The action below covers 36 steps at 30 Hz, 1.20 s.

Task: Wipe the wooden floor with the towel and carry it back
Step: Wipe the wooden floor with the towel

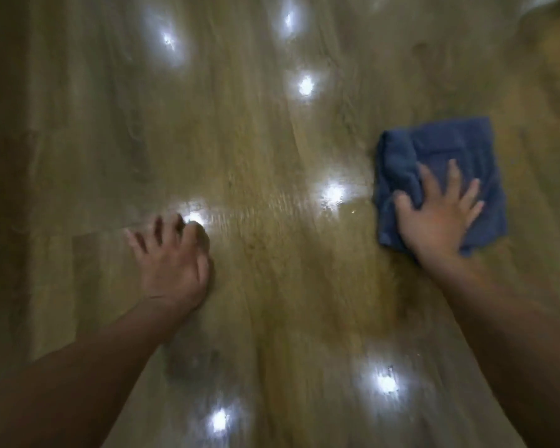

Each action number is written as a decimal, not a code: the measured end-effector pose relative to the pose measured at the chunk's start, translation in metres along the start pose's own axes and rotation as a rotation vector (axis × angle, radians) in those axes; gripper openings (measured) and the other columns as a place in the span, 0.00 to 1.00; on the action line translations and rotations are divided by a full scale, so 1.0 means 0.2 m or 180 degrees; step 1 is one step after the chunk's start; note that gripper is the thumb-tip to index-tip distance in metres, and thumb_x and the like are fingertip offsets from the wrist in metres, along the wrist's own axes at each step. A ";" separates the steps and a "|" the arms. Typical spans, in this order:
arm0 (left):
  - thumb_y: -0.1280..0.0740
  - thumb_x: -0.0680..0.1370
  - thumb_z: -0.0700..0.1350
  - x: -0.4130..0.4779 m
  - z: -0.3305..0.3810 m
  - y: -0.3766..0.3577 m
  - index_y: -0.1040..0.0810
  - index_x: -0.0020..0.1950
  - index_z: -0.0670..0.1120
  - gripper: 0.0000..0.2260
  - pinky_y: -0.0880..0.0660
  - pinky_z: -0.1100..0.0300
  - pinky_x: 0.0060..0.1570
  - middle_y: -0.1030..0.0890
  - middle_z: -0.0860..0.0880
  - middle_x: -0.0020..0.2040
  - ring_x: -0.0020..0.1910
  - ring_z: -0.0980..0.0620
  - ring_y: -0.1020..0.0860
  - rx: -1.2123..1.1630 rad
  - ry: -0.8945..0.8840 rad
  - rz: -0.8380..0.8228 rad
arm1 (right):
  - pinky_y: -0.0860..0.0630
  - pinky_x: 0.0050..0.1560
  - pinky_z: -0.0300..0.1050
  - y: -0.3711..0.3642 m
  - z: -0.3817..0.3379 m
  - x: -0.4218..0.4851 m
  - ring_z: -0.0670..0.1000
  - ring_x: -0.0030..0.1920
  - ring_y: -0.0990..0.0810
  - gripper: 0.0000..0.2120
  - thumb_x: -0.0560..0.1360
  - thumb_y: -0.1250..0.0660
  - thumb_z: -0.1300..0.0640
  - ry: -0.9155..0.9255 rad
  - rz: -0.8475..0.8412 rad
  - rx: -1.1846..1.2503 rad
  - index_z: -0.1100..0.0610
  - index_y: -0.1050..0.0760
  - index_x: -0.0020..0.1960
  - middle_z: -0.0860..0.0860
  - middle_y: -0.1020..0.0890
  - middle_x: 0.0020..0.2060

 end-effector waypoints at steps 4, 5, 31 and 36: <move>0.39 0.74 0.50 0.30 0.44 0.11 0.24 0.64 0.45 0.21 0.50 0.27 0.71 0.23 0.43 0.65 0.68 0.40 0.29 0.0075 -0.0996 0.0205 | 0.47 0.74 0.72 -0.09 -0.09 -0.48 0.67 0.79 0.45 0.30 0.71 0.39 0.38 0.1170 0.0116 -0.0159 0.42 0.28 0.72 0.52 0.36 0.78; 0.40 0.75 0.52 0.43 0.52 0.12 0.26 0.67 0.47 0.22 0.52 0.28 0.72 0.26 0.43 0.68 0.71 0.41 0.32 -0.0037 -0.0866 0.0180 | 0.48 0.74 0.72 -0.09 -0.08 -0.51 0.66 0.79 0.46 0.30 0.71 0.39 0.37 0.1249 0.0097 -0.0151 0.42 0.28 0.72 0.51 0.36 0.78; 0.43 0.76 0.58 0.75 0.77 -0.07 0.33 0.77 0.53 0.29 0.49 0.26 0.70 0.37 0.45 0.79 0.79 0.38 0.44 -0.0158 -0.1114 -0.0285 | 0.44 0.73 0.71 -0.05 -0.42 0.08 0.66 0.78 0.43 0.29 0.70 0.36 0.40 0.1726 -0.0086 -0.0107 0.43 0.26 0.71 0.52 0.34 0.77; 0.43 0.76 0.59 0.74 0.76 -0.09 0.35 0.78 0.54 0.30 0.52 0.27 0.71 0.39 0.46 0.80 0.80 0.39 0.46 -0.0146 -0.1129 -0.0394 | 0.43 0.71 0.74 -0.03 -0.21 -0.26 0.66 0.77 0.39 0.31 0.67 0.33 0.42 0.2338 -0.0452 -0.0031 0.42 0.28 0.69 0.53 0.29 0.73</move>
Point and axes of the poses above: each hand's wrist, its own x-axis towards the middle knuckle, its own y-axis out of the back of the hand, z = x × y, the point moved 10 cm from there along x, towards the middle knuckle
